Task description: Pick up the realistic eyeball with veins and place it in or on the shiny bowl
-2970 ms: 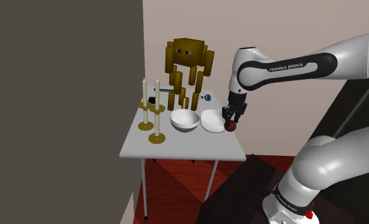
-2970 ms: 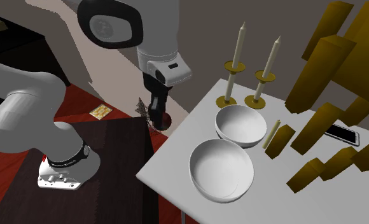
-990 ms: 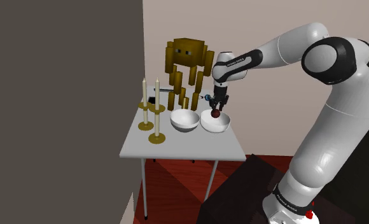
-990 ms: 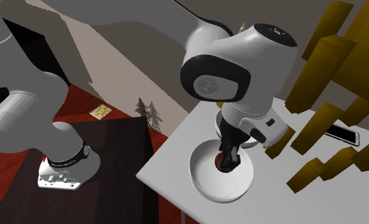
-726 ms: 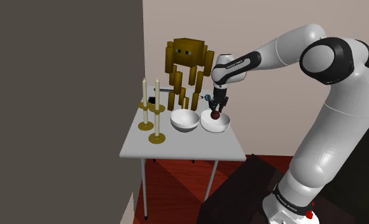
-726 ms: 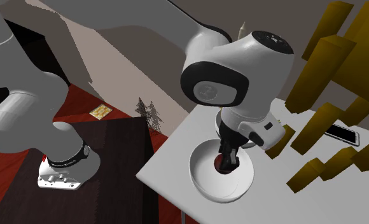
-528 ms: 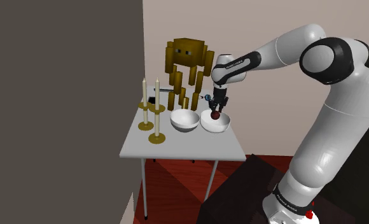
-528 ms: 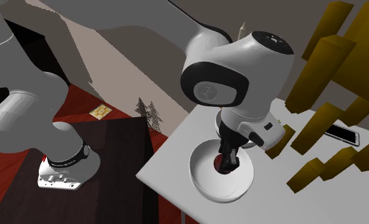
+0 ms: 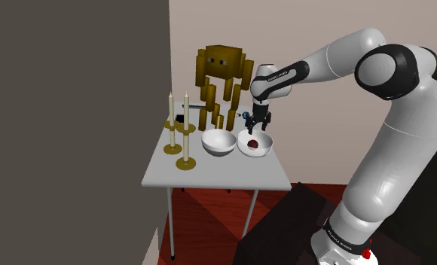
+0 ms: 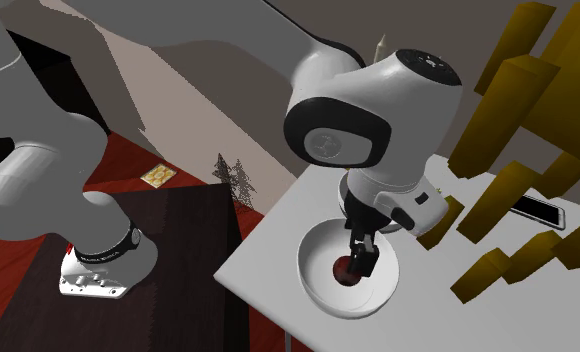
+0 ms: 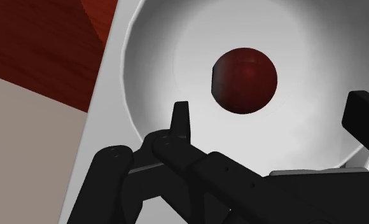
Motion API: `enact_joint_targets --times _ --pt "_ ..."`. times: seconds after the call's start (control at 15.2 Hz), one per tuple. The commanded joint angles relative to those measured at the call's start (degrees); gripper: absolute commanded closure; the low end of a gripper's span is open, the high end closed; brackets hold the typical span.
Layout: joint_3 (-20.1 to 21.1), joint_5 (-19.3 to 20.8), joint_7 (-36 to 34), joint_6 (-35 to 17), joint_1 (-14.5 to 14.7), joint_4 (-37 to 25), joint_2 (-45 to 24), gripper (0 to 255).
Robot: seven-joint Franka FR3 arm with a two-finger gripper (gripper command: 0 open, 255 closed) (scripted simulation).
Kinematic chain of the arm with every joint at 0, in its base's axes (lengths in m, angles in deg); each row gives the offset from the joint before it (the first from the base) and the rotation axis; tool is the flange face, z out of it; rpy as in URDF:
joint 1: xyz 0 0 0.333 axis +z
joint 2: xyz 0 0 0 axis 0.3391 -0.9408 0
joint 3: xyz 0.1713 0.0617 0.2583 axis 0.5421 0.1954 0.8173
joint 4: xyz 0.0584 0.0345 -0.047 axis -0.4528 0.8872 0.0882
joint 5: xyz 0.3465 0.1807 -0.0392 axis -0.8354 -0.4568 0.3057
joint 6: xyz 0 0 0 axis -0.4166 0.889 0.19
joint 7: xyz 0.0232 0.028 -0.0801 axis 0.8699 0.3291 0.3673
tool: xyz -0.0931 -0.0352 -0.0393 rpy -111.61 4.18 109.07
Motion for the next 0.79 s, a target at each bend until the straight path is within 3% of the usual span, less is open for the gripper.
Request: enact_joint_targets --times 0.0,0.2,0.73 --pt "0.02 0.08 -0.06 1.87 0.04 -1.14 0.74 0" --pt "0.1 0.24 -0.19 7.1 0.16 -4.7 2.41 0" --pt "0.1 0.24 -0.19 7.1 0.16 -4.7 2.41 0"
